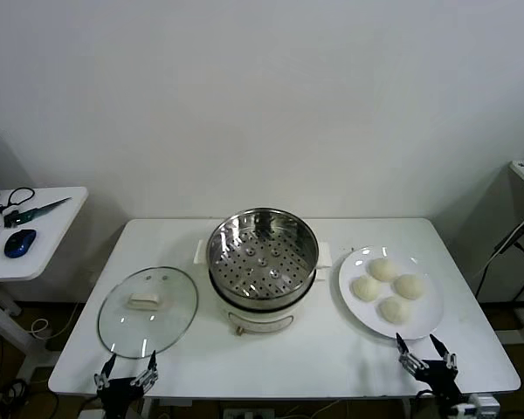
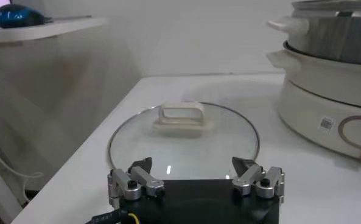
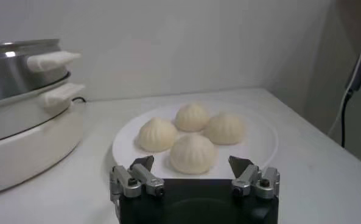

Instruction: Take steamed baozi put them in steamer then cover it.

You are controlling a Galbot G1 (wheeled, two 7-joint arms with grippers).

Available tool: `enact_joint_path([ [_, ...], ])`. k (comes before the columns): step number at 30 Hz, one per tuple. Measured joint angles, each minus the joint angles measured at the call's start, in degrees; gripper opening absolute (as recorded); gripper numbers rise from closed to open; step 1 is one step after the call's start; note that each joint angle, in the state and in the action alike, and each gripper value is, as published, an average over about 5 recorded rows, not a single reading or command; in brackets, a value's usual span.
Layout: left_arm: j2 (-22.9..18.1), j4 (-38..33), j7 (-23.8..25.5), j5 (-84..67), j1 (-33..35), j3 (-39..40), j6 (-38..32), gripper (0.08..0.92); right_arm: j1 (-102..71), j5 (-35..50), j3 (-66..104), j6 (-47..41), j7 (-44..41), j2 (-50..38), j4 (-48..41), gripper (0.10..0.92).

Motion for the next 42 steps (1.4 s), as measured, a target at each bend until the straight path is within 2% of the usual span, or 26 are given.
enact_joint_path([
  [5,0.10,-0.31,0.01,-0.03,-0.31,-0.03,0.13,0.823,5.60,-1.81,-0.53,-4.40,-1.43,-3.64,-0.93,0.823],
  [11,0.17,-0.89,0.04,-0.17,-0.51,0.29,0.09,0.823,19.83,-5.48,-7.11,-9.42,-8.50,-13.43,-6.10,0.823],
  [17,0.04,-1.27,-0.04,-0.35,-0.76,0.09,-0.12,0.823,41.52,-10.73,-24.01,-9.89,-20.01,-23.14,-15.38,0.823],
  [22,-0.10,-1.47,-0.11,-0.43,-0.73,-0.15,-0.30,0.823,60.54,-16.67,-42.96,-5.33,-32.35,-26.91,-25.04,0.823],
  [31,-0.22,-1.53,-0.08,-0.34,-0.77,0.01,-0.48,0.823,93.64,-21.73,-76.47,3.12,-52.03,-25.51,-39.74,0.823],
  [36,-0.23,-1.03,-0.05,-0.20,-1.18,0.25,-0.47,0.823,105.26,-22.27,-89.18,4.50,-57.87,-22.48,-44.87,0.823],
  [42,-0.26,-0.78,0.07,-0.16,-1.56,0.23,-0.31,0.823,111.14,-23.51,-96.66,4.91,-61.96,-17.87,-50.45,0.823],
])
